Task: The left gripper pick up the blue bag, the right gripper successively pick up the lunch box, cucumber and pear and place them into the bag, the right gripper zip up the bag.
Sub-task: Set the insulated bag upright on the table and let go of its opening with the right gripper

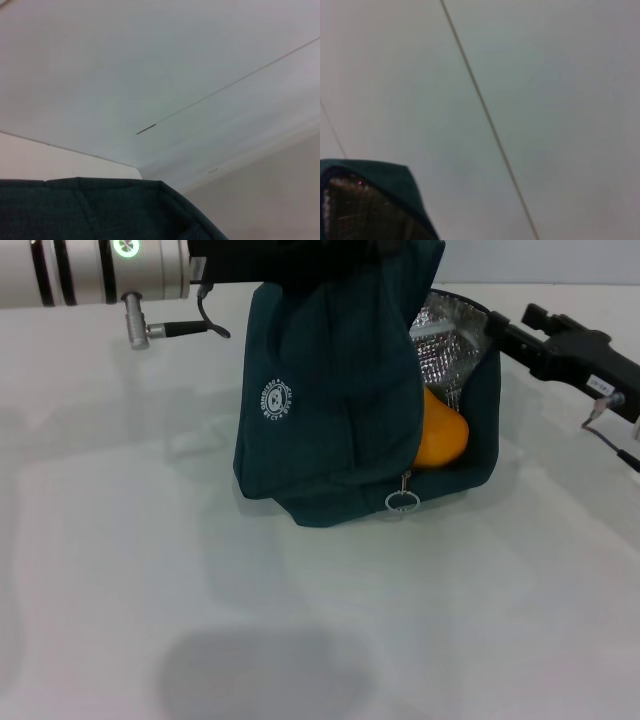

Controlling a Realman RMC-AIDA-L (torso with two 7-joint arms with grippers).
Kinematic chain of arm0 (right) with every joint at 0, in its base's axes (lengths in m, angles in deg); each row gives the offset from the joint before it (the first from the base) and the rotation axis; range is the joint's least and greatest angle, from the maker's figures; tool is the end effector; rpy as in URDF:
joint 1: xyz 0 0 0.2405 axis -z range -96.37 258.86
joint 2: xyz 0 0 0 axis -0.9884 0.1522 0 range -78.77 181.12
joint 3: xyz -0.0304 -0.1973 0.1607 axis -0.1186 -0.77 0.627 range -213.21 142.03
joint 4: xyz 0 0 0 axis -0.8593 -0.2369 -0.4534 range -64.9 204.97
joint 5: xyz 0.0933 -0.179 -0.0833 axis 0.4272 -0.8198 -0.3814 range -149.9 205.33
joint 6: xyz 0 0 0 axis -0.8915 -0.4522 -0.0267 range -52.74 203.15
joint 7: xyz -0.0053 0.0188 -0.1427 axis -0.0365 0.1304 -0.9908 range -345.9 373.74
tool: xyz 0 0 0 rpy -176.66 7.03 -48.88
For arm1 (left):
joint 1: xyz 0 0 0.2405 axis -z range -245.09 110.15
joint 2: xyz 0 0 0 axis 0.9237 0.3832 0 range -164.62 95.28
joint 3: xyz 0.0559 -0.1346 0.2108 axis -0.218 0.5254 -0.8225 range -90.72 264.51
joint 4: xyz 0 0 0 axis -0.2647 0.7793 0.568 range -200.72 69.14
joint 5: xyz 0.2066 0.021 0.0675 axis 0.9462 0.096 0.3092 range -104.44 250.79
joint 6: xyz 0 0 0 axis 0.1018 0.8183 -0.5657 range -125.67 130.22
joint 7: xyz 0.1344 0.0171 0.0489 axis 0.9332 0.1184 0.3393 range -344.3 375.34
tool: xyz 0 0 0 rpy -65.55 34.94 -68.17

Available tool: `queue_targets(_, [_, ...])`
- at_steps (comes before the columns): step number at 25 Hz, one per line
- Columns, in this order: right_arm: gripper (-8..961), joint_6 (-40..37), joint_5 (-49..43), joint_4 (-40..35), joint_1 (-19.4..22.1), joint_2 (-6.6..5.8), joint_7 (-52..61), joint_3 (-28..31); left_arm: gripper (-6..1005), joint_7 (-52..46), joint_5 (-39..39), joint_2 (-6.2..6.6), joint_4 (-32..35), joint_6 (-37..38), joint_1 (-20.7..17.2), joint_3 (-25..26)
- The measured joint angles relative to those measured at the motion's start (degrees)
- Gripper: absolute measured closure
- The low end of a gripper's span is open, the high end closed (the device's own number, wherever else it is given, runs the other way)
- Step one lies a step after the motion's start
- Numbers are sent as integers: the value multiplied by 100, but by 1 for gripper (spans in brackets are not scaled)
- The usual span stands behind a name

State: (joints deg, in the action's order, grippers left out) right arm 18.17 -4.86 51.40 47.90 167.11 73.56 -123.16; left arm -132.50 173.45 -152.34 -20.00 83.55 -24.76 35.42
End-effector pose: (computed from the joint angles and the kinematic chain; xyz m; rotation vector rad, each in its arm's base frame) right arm 0.2519 0.3979 -0.0315 -2.1186 0.8095 0.9883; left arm -0.1418 0.4143 0.0234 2.3664 1.7385 1.0054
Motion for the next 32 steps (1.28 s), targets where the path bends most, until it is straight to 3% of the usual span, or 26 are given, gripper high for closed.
queue_targets(21, [323,1147,76,-58,-537,25,446,-628,930,8,0,-36,0,34,4,-10])
queue_targets(32, [546,1243,23,-37,-569,-10,657,-691,930,10,1,-1,0,64,7,10])
